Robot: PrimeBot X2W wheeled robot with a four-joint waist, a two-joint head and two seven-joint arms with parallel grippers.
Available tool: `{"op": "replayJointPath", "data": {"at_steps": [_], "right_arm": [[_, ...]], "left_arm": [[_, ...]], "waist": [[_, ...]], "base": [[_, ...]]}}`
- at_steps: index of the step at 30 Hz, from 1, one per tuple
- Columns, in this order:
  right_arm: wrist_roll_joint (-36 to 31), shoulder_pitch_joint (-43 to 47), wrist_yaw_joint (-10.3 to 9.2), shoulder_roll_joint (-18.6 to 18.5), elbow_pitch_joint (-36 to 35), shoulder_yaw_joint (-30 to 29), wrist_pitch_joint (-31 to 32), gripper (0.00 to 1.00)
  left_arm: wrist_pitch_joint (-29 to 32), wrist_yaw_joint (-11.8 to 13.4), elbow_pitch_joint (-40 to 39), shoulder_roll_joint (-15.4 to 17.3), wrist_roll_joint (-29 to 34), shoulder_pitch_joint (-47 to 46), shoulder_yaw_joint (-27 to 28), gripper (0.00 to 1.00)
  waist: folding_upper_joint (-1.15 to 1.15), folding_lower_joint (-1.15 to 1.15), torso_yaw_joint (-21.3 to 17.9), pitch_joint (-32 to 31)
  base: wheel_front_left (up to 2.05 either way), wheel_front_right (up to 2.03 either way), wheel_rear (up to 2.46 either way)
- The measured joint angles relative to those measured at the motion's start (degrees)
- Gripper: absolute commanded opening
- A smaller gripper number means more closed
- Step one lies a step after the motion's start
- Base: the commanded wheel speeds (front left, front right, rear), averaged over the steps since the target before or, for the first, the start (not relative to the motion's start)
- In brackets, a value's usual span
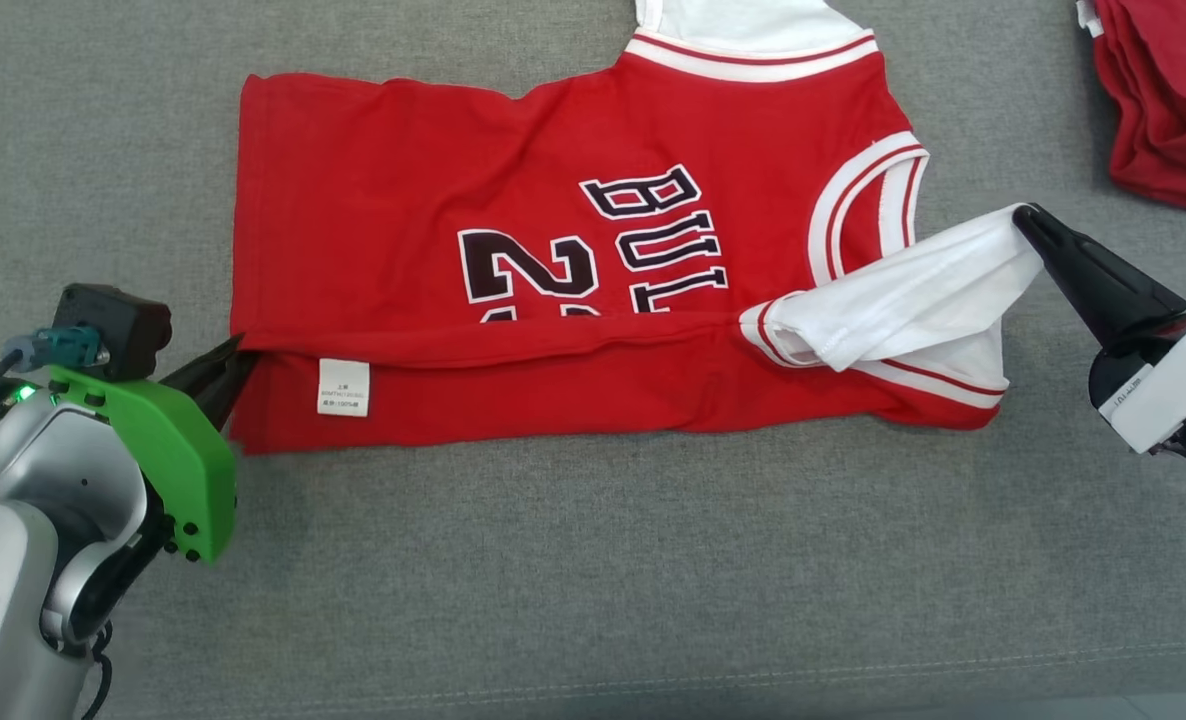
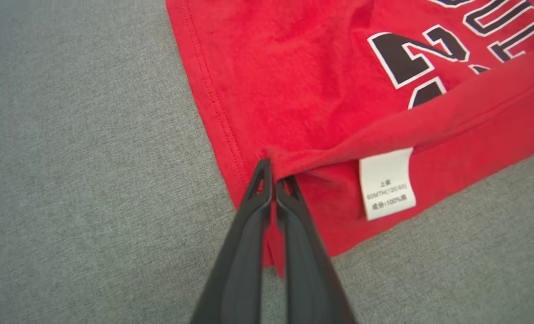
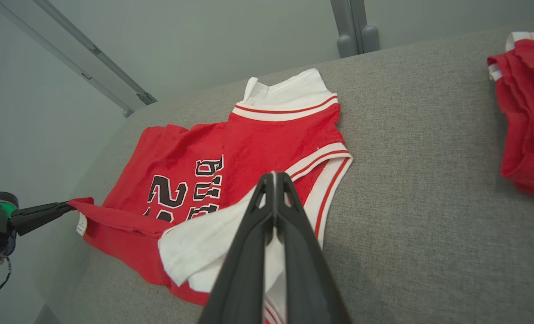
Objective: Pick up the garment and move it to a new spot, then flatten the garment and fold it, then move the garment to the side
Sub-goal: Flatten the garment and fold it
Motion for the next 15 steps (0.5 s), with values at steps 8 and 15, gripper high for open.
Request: {"op": "replayJointPath", "data": {"at_steps": [8,15], "right_arm": [[-2.0,-2.9,0.0,0.7,4.3,1.1,0.8,0.0],[-3.5,-5.8,0.09,1.4,6.9,2.8,1.3,0.0]], "left_arm": [[2.9,0.0,2.1,0.0,-1.6,-2.8,-0.3,0.0],[5.4,0.0,4.5,0.0,-3.2,-3.2,-1.1,0.0]], "waist": [[0.0,0.0,-0.4,0.1],[0.0,0.0,-0.6,0.5]], "base": [[0.0,0.0,0.0],[0.0,0.0,0.0]]}}
